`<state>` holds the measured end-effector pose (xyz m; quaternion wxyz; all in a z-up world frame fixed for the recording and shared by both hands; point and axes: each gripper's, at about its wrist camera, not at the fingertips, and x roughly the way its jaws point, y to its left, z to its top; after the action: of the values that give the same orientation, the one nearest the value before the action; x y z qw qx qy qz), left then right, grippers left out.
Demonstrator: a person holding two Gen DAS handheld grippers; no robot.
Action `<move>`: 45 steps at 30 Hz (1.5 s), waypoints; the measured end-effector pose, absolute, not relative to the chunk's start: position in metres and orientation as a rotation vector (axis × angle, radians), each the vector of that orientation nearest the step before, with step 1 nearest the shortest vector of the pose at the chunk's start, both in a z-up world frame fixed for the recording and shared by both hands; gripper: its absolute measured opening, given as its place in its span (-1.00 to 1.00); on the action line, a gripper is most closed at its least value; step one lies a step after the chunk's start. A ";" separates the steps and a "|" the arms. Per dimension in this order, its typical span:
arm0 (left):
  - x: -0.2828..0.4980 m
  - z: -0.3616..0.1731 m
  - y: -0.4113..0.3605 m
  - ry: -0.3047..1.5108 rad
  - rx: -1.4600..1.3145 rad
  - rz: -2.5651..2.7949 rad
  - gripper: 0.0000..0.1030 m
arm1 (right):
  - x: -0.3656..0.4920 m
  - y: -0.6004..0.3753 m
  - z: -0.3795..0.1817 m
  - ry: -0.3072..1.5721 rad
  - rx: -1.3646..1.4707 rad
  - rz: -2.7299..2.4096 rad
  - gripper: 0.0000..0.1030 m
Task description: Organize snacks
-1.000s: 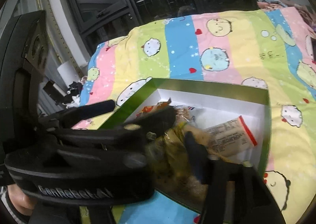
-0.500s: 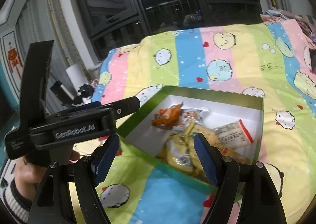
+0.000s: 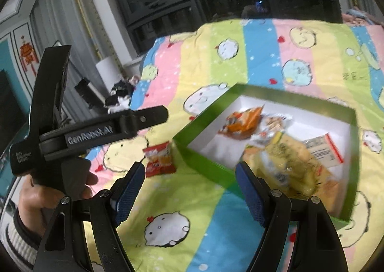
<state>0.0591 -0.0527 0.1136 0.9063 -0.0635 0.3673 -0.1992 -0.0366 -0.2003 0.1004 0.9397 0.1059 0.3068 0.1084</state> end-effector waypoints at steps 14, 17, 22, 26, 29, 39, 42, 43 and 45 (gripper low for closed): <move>0.091 0.042 0.000 0.921 -0.277 -0.426 0.53 | 0.048 -0.131 0.030 0.833 0.152 0.359 0.52; 0.099 0.031 -0.003 0.943 -0.255 -0.431 0.53 | 0.070 -0.120 0.017 0.871 0.160 0.372 0.52; 0.106 0.022 0.002 0.962 -0.282 -0.447 0.18 | 0.088 -0.109 0.011 0.860 0.156 0.363 0.52; 0.109 0.018 0.003 0.975 -0.290 -0.486 -0.06 | 0.090 -0.104 0.010 0.855 0.136 0.365 0.49; 0.105 0.016 -0.007 0.990 -0.246 -0.536 -0.22 | 0.090 -0.102 0.010 0.865 0.089 0.350 0.21; 0.083 0.031 -0.010 0.912 -0.214 -0.556 -0.33 | 0.071 -0.108 0.017 0.817 0.091 0.347 0.16; 0.075 0.046 -0.016 0.882 -0.199 -0.575 -0.38 | 0.059 -0.113 0.027 0.782 0.112 0.342 0.16; 0.072 0.051 -0.018 0.870 -0.191 -0.580 -0.38 | 0.055 -0.116 0.032 0.757 0.122 0.347 0.16; 0.065 0.065 -0.024 0.842 -0.174 -0.590 -0.37 | 0.046 -0.120 0.044 0.720 0.128 0.339 0.16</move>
<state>0.0655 -0.0245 0.0647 0.8671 -0.0829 0.4022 -0.2819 0.0455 -0.1204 0.0437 0.9199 0.0621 0.3502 0.1650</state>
